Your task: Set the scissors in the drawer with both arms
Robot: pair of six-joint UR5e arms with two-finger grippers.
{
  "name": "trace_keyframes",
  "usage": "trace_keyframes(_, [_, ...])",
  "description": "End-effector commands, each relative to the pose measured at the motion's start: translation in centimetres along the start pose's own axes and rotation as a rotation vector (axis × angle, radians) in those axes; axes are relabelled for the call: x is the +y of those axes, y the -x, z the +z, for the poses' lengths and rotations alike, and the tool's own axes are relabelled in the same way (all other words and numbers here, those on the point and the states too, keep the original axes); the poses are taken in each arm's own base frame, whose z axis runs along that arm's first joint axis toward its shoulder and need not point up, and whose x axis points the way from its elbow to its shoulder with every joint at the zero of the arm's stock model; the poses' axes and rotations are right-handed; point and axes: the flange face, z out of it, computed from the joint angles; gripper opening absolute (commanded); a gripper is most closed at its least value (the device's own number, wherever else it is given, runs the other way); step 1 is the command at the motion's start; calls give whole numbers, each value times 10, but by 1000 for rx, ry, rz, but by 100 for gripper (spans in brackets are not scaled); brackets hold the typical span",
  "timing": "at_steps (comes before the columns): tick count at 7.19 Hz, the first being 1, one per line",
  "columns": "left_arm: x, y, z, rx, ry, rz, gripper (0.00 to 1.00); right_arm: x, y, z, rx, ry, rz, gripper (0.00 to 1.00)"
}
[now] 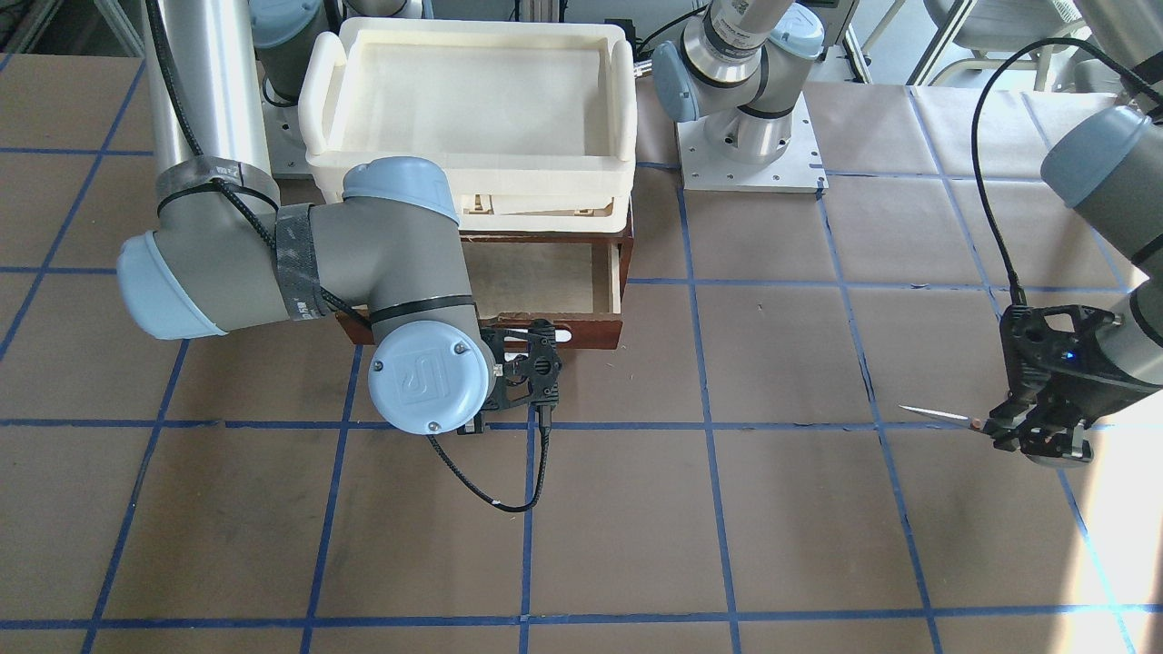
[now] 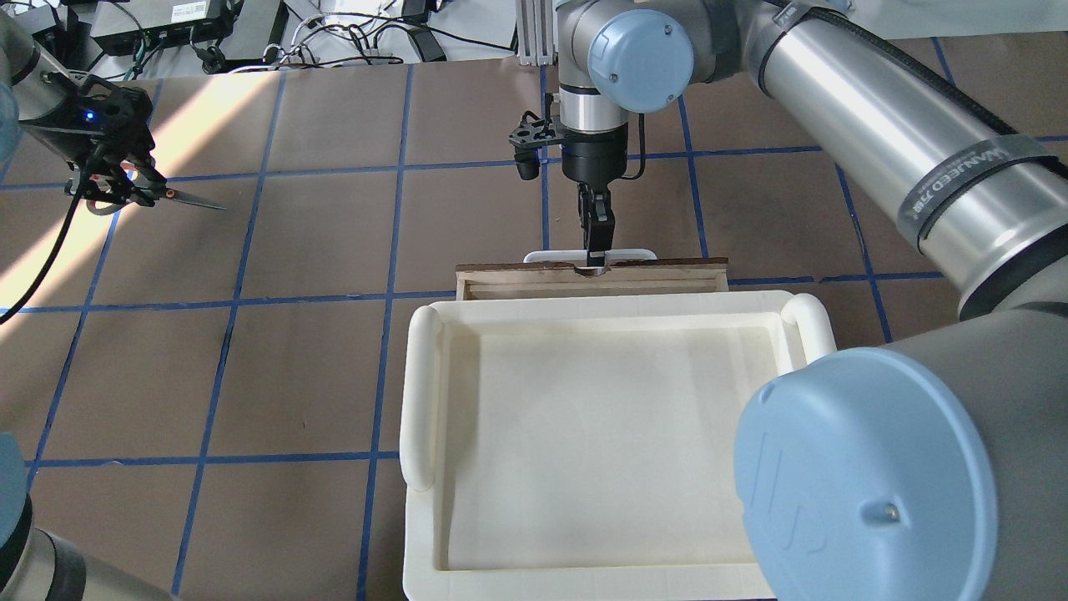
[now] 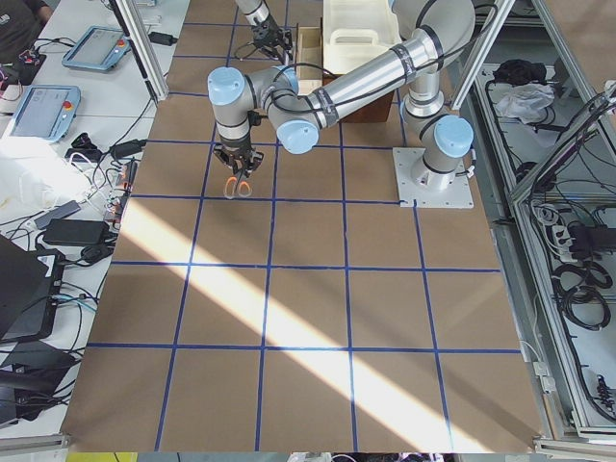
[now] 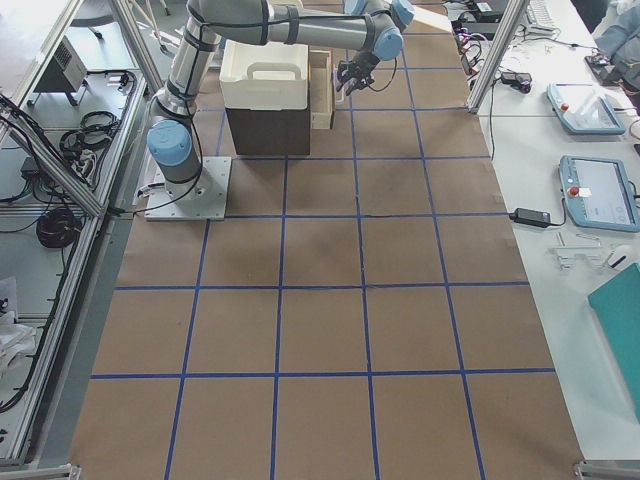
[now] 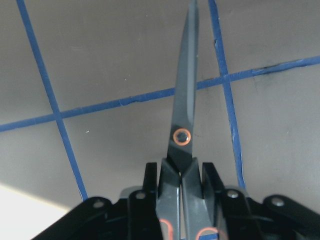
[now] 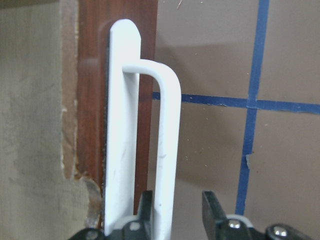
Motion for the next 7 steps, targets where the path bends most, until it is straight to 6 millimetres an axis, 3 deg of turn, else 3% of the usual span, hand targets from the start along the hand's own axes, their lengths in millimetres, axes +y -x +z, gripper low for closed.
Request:
trace_keyframes(1, [-26, 3, -13, 4, -5, 5, 0, 1, -20, -9, 91, -14, -20, 43])
trace_keyframes(3, [-51, 8, -19, 5, -10, 27, 0, 3, -35, -15, 144, -8, -31, 43])
trace_keyframes(6, [-114, 10, -37, 24, -41, 47, 0, 6, -42, -17, 175, -1, -34, 43])
trace_keyframes(7, [-122, 9, -41, 26, -50, 24, 0, 6, -42, -18, 178, -2, -29, 49])
